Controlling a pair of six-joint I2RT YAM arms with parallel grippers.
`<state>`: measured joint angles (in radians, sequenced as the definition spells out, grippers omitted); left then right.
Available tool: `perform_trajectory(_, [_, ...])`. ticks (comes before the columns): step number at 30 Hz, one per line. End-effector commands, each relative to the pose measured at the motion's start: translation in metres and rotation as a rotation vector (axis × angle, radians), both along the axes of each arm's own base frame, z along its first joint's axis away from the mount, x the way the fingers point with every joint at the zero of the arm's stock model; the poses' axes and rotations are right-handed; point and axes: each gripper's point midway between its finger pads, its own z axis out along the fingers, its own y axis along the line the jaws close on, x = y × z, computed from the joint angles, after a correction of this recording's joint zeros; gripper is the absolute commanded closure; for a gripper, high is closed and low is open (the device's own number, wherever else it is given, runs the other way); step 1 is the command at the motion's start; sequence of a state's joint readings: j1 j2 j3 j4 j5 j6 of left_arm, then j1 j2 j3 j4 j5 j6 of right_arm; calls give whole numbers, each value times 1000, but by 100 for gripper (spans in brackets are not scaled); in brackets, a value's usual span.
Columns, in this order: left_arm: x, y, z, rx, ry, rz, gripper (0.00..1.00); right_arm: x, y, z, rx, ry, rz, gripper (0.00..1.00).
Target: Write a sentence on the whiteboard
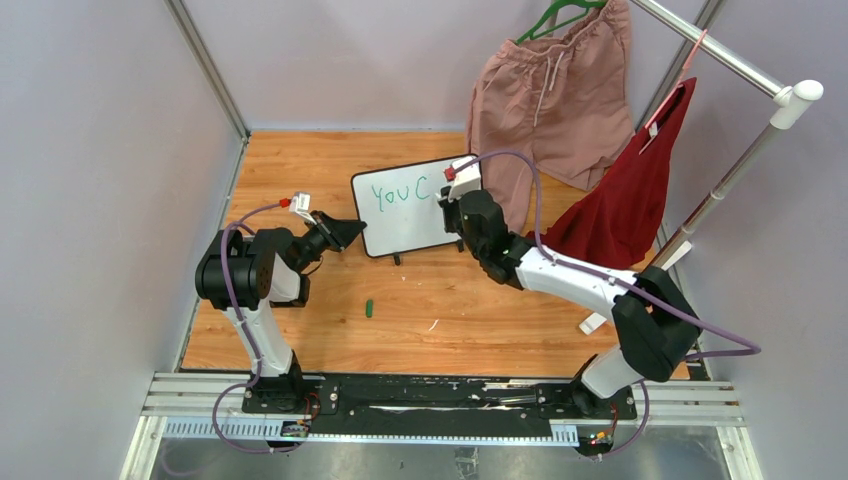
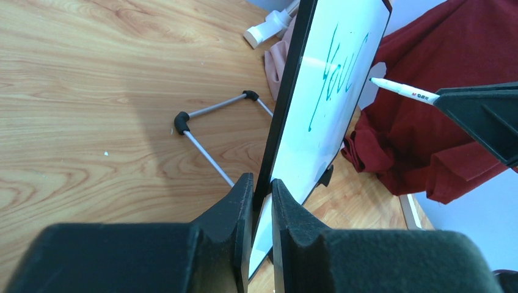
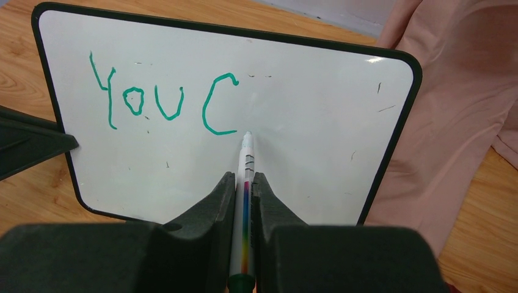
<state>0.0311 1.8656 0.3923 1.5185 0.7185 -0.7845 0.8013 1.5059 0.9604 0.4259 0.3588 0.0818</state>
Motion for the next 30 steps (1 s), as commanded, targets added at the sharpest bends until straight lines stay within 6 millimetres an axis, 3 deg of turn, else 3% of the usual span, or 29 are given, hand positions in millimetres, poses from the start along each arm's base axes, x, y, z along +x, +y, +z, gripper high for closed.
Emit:
perform_trajectory(1, [1,3,0,17,-31,19,100,14,-2,17,26,-37,-24,100])
perform_trajectory(20, [1,3,0,17,-31,19,100,26,8,19,29,-34,-6,100])
perform_trajectory(30, [1,3,0,17,-31,19,100,20,16,9,26,-3,41,100])
